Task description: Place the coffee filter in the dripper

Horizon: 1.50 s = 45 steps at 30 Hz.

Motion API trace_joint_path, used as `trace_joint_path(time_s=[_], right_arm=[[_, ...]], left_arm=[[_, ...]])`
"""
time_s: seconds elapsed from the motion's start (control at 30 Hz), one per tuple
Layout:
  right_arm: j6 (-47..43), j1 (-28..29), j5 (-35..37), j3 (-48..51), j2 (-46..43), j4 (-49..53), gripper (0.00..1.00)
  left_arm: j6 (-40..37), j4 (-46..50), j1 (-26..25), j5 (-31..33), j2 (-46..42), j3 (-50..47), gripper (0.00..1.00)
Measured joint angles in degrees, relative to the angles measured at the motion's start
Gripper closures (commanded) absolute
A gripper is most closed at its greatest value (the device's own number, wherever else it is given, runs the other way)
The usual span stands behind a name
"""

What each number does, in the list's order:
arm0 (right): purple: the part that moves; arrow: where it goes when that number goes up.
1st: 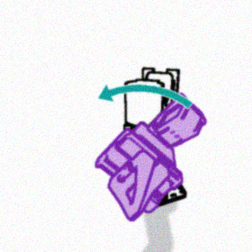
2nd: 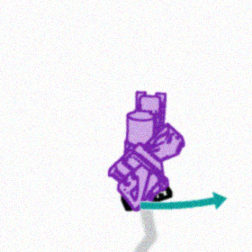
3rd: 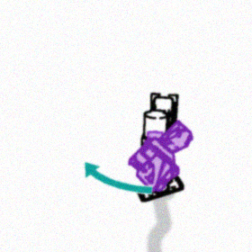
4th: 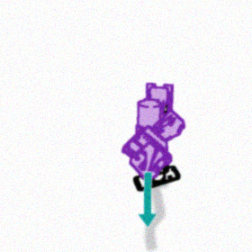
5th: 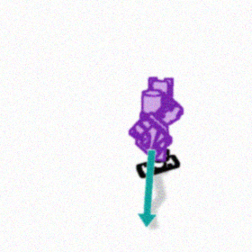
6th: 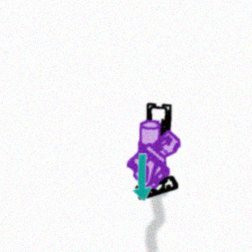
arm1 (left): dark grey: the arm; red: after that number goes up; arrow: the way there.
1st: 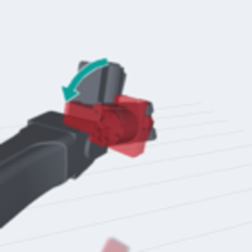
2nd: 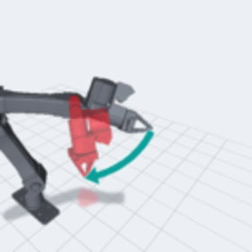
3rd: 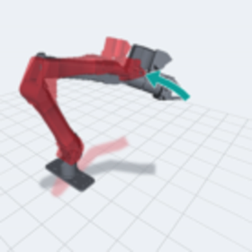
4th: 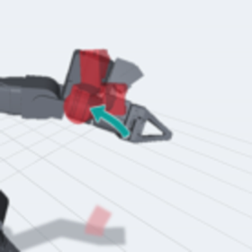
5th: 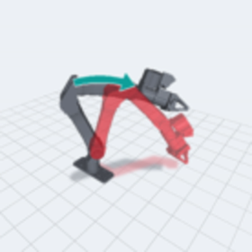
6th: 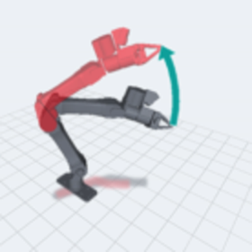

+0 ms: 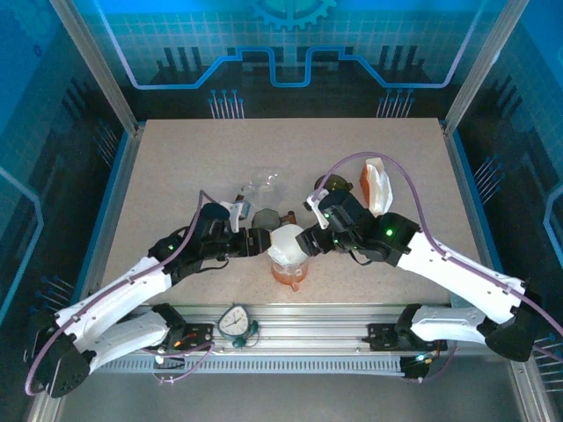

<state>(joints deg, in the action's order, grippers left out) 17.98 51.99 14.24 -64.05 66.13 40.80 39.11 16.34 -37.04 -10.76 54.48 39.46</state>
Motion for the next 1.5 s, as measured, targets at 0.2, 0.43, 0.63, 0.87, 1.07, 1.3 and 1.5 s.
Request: trace_joint_path(time_s=[0.2,0.43,0.63,0.87,1.07,1.3,1.5], right_arm=[[-0.22,-0.22,0.35,2.25,-2.6,-1.92,0.16],[0.79,-3.72,0.13,8.09,-8.37,-6.32,0.0],[2.71,-10.4,-4.9,14.38,-12.79,-10.75,0.0],[4.63,-14.86,-9.99,20.31,-15.56,-12.52,0.09],[5.62,-14.93,-12.02,25.27,-17.42,-13.88,0.12],[6.29,-14.93,-13.4,28.09,-17.66,-15.02,0.14],[6.69,-14.93,-13.9,30.23,-17.73,-15.17,0.14]], left_arm=[[0.24,0.09,0.0,0.04,-1.62,0.0,0.39],[1.44,0.9,0.11,2.95,-5.9,0.02,0.24],[1.46,4.0,0.68,10.45,-9.25,0.22,0.09],[1.53,7.19,7.91,13.27,-8.04,0.31,0.14],[2.95,2.75,15.17,7.89,1.36,-0.96,0.34],[2.34,-2.71,15.19,7.98,15.52,1.46,0.44],[-0.26,-4.66,13.97,10.32,24.35,6.12,0.46]])
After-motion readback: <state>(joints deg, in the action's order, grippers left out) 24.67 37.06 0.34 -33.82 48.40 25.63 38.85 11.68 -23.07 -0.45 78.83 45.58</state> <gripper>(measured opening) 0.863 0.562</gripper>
